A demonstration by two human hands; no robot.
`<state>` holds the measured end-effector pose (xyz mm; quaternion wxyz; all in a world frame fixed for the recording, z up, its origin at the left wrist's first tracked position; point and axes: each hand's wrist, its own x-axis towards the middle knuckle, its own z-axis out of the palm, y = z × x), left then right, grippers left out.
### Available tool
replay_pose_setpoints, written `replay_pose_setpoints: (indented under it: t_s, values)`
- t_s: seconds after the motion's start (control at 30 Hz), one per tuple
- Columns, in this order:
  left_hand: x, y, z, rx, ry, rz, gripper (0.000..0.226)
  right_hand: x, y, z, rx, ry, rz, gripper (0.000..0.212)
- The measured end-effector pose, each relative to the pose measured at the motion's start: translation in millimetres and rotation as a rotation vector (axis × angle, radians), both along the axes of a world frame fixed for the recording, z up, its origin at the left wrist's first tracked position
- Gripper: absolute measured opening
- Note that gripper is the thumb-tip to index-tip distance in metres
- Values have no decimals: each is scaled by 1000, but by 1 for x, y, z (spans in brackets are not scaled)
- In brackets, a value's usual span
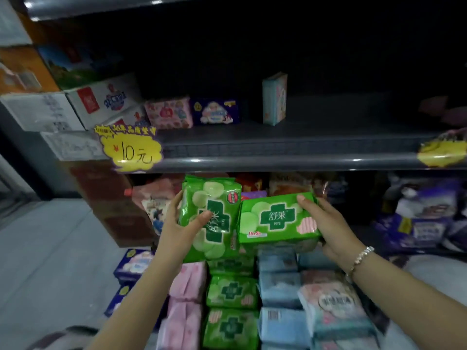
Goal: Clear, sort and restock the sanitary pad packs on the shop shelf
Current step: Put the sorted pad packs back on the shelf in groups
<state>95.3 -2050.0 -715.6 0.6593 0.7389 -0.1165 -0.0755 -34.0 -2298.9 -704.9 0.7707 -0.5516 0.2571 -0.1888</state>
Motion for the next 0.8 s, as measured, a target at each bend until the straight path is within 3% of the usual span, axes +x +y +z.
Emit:
replay_pose_setpoints:
  t_s: [0.1,0.2,0.37,0.53,0.67,0.8]
  values:
    - [-5,6,-23,43,17,-28,84,-7,3,-23,-46,82,-11,49]
    - [0,10,-34,204,-44,-109,84,-10,-1,-45,-95,135,-35,68]
    - [10,18,-59,529,-178,-255,94,-9,-10,-53,-60,195,-89,37]
    - [26,17,-102,846,-290,-456,114,-2,-14,-61,-75,236,-109,31]
    - [28,4,-120,1026,-340,-626,95,6,-12,-67,-98,263,-111,31]
    - [25,-11,-131,1204,-475,-750,90,8,-15,-72,-79,285,-127,29]
